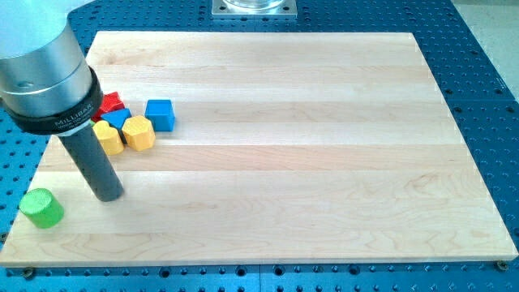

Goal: Push the yellow heart and blue triangle to the top of the blue cube

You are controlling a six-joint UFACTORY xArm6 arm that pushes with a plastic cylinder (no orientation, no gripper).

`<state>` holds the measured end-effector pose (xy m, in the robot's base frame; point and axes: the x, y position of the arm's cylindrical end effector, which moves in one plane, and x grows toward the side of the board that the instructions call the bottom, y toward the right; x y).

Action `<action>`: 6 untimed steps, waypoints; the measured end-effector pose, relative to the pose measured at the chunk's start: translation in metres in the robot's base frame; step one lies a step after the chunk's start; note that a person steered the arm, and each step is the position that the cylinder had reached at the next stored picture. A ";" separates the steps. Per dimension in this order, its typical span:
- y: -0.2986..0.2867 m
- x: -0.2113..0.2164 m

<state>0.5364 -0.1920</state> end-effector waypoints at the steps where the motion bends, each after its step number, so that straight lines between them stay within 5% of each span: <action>1: 0.000 0.000; 3: -0.025 -0.022; 6: -0.009 -0.139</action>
